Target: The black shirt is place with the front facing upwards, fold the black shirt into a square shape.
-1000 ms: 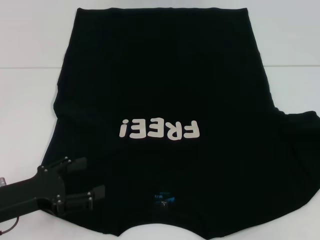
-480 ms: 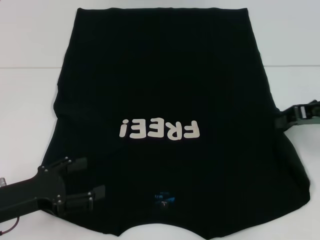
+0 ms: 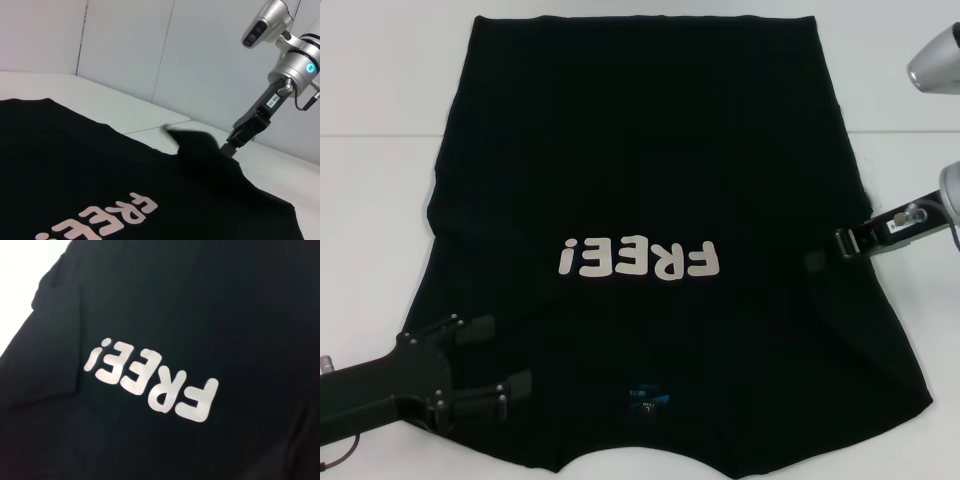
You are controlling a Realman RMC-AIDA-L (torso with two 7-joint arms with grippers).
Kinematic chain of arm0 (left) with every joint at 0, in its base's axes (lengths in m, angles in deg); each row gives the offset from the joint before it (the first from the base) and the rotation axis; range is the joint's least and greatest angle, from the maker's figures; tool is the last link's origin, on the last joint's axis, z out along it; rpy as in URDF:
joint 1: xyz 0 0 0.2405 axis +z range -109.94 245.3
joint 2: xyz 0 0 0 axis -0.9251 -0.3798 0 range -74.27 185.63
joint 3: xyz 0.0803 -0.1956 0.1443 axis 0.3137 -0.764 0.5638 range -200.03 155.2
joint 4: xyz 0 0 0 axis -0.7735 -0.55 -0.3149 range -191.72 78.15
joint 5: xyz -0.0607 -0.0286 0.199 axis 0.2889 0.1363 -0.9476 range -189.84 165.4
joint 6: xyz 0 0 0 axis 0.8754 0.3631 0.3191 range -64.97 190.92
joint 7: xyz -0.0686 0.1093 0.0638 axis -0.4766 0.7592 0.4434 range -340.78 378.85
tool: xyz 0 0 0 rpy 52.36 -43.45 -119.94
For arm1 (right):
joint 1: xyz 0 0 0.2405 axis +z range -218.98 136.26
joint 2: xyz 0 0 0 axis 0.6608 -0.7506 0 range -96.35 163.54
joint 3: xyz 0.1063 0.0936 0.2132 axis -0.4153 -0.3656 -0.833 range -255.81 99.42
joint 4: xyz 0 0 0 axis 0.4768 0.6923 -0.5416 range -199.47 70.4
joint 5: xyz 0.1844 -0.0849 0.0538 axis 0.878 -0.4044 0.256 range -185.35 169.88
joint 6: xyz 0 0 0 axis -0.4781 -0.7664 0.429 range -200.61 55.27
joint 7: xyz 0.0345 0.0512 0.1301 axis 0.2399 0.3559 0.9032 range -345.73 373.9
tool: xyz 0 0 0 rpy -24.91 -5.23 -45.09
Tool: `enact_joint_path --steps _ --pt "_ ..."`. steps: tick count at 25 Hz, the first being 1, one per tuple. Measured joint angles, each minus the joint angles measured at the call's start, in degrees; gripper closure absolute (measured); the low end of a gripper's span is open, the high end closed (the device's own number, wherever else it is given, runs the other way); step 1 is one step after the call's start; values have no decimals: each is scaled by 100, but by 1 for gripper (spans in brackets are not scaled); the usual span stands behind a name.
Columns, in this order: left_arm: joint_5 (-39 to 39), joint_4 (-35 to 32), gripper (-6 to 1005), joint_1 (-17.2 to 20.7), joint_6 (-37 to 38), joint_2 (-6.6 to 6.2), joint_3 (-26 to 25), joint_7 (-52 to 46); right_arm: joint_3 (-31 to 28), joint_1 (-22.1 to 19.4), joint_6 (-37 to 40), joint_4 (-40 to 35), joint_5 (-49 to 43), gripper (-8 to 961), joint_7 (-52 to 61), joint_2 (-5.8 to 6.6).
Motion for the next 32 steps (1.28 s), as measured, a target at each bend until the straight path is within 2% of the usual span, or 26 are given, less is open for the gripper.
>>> enact_joint_path --steps 7,12,14,15,16,19,20,21,26,30,32 --pt "0 11 50 0 1 0 -114 0 -56 -18 -74 235 348 919 -237 -24" --pt "1 97 50 -9 12 7 -176 -117 -73 -196 -96 350 781 777 -604 -34" --pt "13 110 50 -27 46 4 -304 -423 -131 -387 -57 365 1166 720 -1029 -35" --pt "24 114 50 -40 64 1 -359 -574 -188 -640 27 366 1687 692 -1661 -49" --pt "44 115 50 -59 102 -32 -484 -974 -188 -640 27 366 1687 644 -1661 -49" --pt "79 87 50 -89 284 -171 -623 -1795 -231 -1171 144 445 2603 498 -2952 -133" --pt "81 77 50 -99 365 -224 -680 -2041 -271 -1492 160 584 3173 450 -3902 -210" --pt "72 65 50 -106 466 -283 -761 -2328 -271 -1492 160 584 3173 408 -3902 -210" --pt "-83 -129 50 -95 745 -491 -1091 -3842 -298 -2112 325 1156 4056 198 -6584 -374" --pt "-622 -546 50 -79 797 -621 -1120 -5168 -298 -2265 354 1664 4169 175 -7788 -387" --pt "-1134 -779 50 -133 744 -696 -1133 -5910 -285 -2289 348 1841 4157 169 -8165 -385"
